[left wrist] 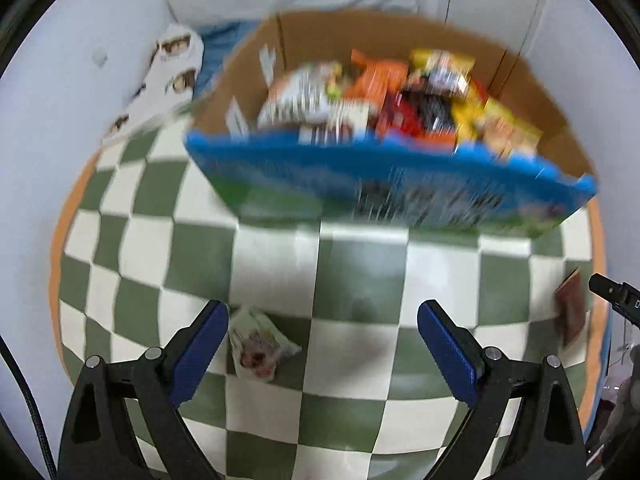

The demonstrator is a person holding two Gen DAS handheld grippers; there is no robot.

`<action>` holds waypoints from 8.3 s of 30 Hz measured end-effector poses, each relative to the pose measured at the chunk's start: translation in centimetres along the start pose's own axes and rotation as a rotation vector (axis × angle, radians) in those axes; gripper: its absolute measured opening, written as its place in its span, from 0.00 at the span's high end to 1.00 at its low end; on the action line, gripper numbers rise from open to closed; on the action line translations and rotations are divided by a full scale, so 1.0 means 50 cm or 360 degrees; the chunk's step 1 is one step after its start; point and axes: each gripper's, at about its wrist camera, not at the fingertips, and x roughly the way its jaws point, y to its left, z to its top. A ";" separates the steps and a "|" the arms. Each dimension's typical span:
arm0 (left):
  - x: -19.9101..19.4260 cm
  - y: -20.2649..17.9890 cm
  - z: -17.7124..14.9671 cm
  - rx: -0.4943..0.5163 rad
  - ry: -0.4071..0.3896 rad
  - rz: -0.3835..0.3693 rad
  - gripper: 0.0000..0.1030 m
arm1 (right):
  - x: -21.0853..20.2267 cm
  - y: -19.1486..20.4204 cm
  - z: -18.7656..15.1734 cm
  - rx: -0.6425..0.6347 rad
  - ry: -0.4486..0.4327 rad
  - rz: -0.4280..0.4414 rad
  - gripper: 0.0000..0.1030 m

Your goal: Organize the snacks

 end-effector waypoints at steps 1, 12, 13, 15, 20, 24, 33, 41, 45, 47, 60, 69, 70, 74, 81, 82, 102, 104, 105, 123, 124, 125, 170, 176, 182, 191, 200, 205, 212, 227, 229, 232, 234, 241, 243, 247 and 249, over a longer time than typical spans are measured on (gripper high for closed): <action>0.008 0.000 -0.004 0.0000 0.0017 0.0004 0.06 | 0.020 -0.004 0.000 -0.0033 0.0034 -0.0015 0.04; 0.065 0.090 -0.057 -0.0151 0.0154 0.0086 0.06 | 0.131 0.036 -0.058 -0.0233 0.0181 -0.0104 0.32; 0.065 0.112 -0.061 -0.0187 0.0163 0.0095 0.06 | 0.129 0.049 -0.067 -0.0237 0.0188 -0.0081 0.32; 0.066 0.146 -0.066 -0.0248 0.0175 0.0098 0.06 | 0.126 0.086 -0.091 -0.0245 0.0209 -0.0019 0.32; 0.078 0.207 -0.068 -0.0340 0.0222 0.0091 0.06 | 0.132 0.185 -0.152 -0.0248 0.0294 0.0158 0.32; 0.126 0.228 -0.062 -0.0347 0.0356 0.0000 0.06 | 0.145 0.248 -0.180 -0.0277 0.0359 0.0219 0.28; 0.216 0.159 -0.040 0.0009 0.0451 -0.0167 0.06 | 0.122 0.262 -0.188 -0.0358 0.0428 0.0281 0.16; 0.224 0.146 -0.026 -0.0099 0.0408 -0.0242 0.48 | 0.128 0.242 -0.166 -0.0370 0.0385 0.0221 0.16; 0.216 0.109 -0.055 -0.0030 0.0424 -0.0253 0.48 | 0.135 0.254 -0.204 -0.0470 0.0314 0.0148 0.30; 0.216 0.080 -0.075 0.0020 0.0442 -0.0276 0.48 | 0.128 0.260 -0.224 -0.0542 0.0283 0.0103 0.40; 0.268 0.097 -0.080 0.0012 0.0572 -0.0467 0.35 | 0.123 0.195 -0.319 -0.0294 0.0527 0.0323 0.35; 0.222 0.093 -0.122 0.0022 0.0502 -0.0332 0.49 | 0.186 0.253 -0.294 -0.0367 0.0463 0.0244 0.42; 0.216 0.088 -0.120 0.0019 0.0498 -0.0331 0.49 | 0.184 0.252 -0.297 -0.0368 0.0451 0.0245 0.42; 0.210 0.104 -0.119 0.0002 0.0474 -0.0346 0.49 | 0.170 0.247 -0.300 -0.0370 0.0418 0.0269 0.42; 0.152 0.104 -0.112 -0.0050 0.0392 -0.0446 0.49 | 0.100 0.218 -0.283 -0.0304 0.0360 0.0390 0.42; 0.133 0.108 -0.101 -0.0057 0.0370 -0.0482 0.49 | 0.090 0.216 -0.278 -0.0298 0.0349 0.0407 0.42; -0.056 0.088 0.300 -0.0025 0.0033 -0.0464 0.49 | -0.145 0.342 0.092 -0.0292 -0.0147 0.0647 0.42; -0.020 0.093 0.332 -0.0028 0.0076 -0.0410 0.49 | -0.130 0.355 0.119 -0.0300 -0.0133 0.0626 0.42; -0.007 0.093 0.337 -0.0029 0.0091 -0.0399 0.49 | -0.117 0.363 0.131 -0.0306 -0.0120 0.0611 0.42; 0.114 0.075 0.336 0.0000 0.0244 -0.0267 0.17 | 0.060 0.403 0.172 -0.0360 0.0144 0.0326 0.06; 0.112 0.072 0.335 0.0000 0.0226 -0.0261 0.17 | 0.061 0.404 0.171 -0.0369 0.0142 0.0311 0.05; 0.109 0.070 0.334 0.0002 0.0205 -0.0252 0.17 | 0.059 0.404 0.170 -0.0379 0.0137 0.0293 0.05; -0.350 0.074 0.013 0.0001 -0.0471 -0.0202 0.06 | -0.415 0.280 -0.104 -0.0475 -0.0597 0.0162 0.00; -0.408 0.091 -0.027 -0.0019 -0.0533 -0.0194 0.06 | -0.495 0.268 -0.163 -0.0504 -0.0692 0.0158 0.00; -0.441 0.096 -0.049 -0.0008 -0.0576 -0.0163 0.06 | -0.538 0.262 -0.194 -0.0501 -0.0726 0.0188 0.00; -0.443 0.082 -0.061 0.0037 -0.0580 -0.0148 0.06 | -0.543 0.262 -0.206 -0.0502 -0.0715 0.0186 0.00; -0.416 0.067 -0.016 0.0038 -0.0631 -0.0126 0.05 | -0.520 0.268 -0.172 -0.0499 -0.0755 0.0122 0.00; -0.396 0.056 0.022 0.0035 -0.0632 -0.0099 0.05 | -0.498 0.275 -0.132 -0.0483 -0.0781 0.0094 0.00; -0.369 0.046 0.063 0.0037 -0.0619 -0.0081 0.05 | -0.458 0.283 -0.089 -0.0453 -0.0760 0.0063 0.00; -0.324 0.042 0.096 0.0023 -0.0563 -0.0080 0.05 | -0.417 0.294 -0.057 -0.0428 -0.0730 0.0013 0.00; -0.319 0.042 0.096 0.0018 -0.0556 -0.0084 0.05 | -0.418 0.294 -0.057 -0.0427 -0.0731 0.0014 0.00; -0.318 0.041 0.093 0.0015 -0.0559 -0.0077 0.05 | -0.417 0.296 -0.056 -0.0430 -0.0732 0.0011 0.00; -0.319 0.042 0.092 0.0010 -0.0567 -0.0070 0.05 | -0.417 0.297 -0.055 -0.0430 -0.0734 0.0011 0.00; -0.329 0.048 0.090 -0.0011 -0.0581 -0.0071 0.00 | -0.424 0.298 -0.058 -0.0440 -0.0738 0.0013 0.00; -0.331 0.048 0.090 -0.0011 -0.0582 -0.0067 0.00 | -0.424 0.297 -0.058 -0.0441 -0.0738 0.0012 0.00; -0.338 0.047 0.088 -0.0006 -0.0588 -0.0069 0.00 | -0.426 0.296 -0.059 -0.0439 -0.0740 0.0013 0.00; -0.338 0.047 0.088 -0.0008 -0.0588 -0.0069 0.00 | -0.428 0.294 -0.060 -0.0438 -0.0746 0.0012 0.00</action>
